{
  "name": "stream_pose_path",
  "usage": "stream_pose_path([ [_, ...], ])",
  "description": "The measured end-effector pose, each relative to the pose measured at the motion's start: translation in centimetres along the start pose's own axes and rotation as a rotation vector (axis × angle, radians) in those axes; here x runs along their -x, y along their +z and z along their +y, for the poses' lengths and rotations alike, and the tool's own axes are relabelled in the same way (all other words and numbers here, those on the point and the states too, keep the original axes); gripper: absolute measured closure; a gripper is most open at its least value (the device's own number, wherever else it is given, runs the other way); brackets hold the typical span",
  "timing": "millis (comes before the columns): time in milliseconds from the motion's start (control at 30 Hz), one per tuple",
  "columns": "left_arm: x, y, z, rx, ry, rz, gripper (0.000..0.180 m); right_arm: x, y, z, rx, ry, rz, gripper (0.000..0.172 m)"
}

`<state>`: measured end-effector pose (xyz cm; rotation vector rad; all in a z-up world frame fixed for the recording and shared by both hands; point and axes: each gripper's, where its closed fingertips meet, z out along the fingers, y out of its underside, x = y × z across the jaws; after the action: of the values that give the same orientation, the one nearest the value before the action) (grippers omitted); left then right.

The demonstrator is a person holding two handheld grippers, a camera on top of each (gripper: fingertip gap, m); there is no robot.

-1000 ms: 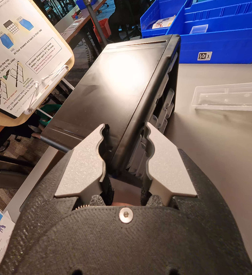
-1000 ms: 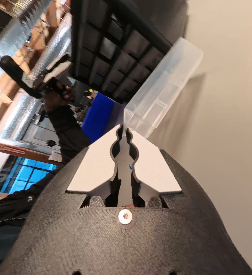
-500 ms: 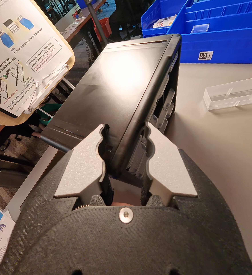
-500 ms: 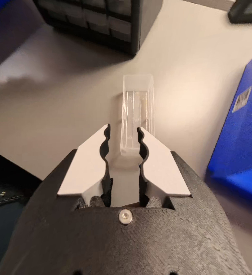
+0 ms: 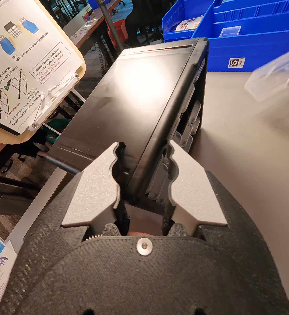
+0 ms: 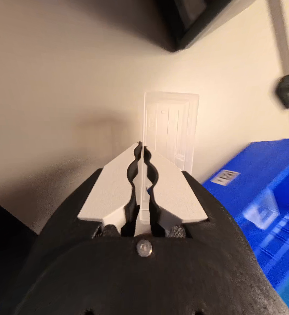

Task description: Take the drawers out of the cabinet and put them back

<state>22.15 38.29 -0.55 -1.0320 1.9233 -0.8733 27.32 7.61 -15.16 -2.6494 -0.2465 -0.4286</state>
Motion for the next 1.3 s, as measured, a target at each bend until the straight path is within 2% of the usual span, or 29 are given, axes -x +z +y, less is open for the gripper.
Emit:
stream_pose_path([
  [33,0.0,0.0,0.0,-0.002,-0.002,0.002,0.126,-1.3,-1.6,0.3,-0.009,-0.014,0.032,0.169],
  [167,0.1,0.0,0.0,-0.003,-0.009,0.004,0.126,-8.0,-8.2,2.1,-0.012,-0.050,0.180,0.170],
  [267,0.1,0.0,0.1,0.000,-0.010,0.001,0.126,-11.1,-10.0,5.1,0.023,-0.221,0.163,0.169],
  [333,0.1,0.0,0.1,0.003,-0.009,-0.002,0.126,-12.5,-9.1,8.5,0.092,-0.295,0.104,0.169],
  [500,0.0,0.0,0.1,0.009,-0.006,-0.009,0.126,-15.6,-4.3,17.4,0.317,-0.377,-0.002,0.169],
  [667,0.1,0.0,0.1,0.010,-0.006,-0.010,0.125,-15.1,0.3,19.6,0.381,-0.441,-0.123,0.169],
  [800,0.1,0.1,0.1,0.012,-0.006,-0.011,0.124,-17.5,2.8,19.5,0.399,-0.507,-0.044,0.166],
  [867,0.1,0.1,0.2,0.013,-0.005,-0.013,0.124,-18.9,3.0,19.3,0.394,-0.490,0.012,0.153],
  [900,0.1,0.1,0.1,0.014,-0.004,-0.013,0.124,-19.5,2.8,19.2,0.397,-0.481,0.042,0.142],
  [1000,0.1,0.1,0.2,0.014,-0.004,-0.011,0.124,-20.6,1.2,18.6,0.352,-0.404,0.120,0.126],
  [1067,0.1,0.1,0.1,0.013,-0.005,-0.009,0.124,-21.1,-0.6,17.4,0.279,-0.297,0.193,0.124],
  [1200,0.1,0.1,0.1,0.013,-0.012,-0.005,0.124,-19.9,-4.6,11.3,0.011,-0.043,0.302,0.128],
  [1300,0.1,0.1,0.1,0.016,-0.020,-0.006,0.124,-15.8,-6.6,4.0,-0.278,0.167,0.257,0.139],
])
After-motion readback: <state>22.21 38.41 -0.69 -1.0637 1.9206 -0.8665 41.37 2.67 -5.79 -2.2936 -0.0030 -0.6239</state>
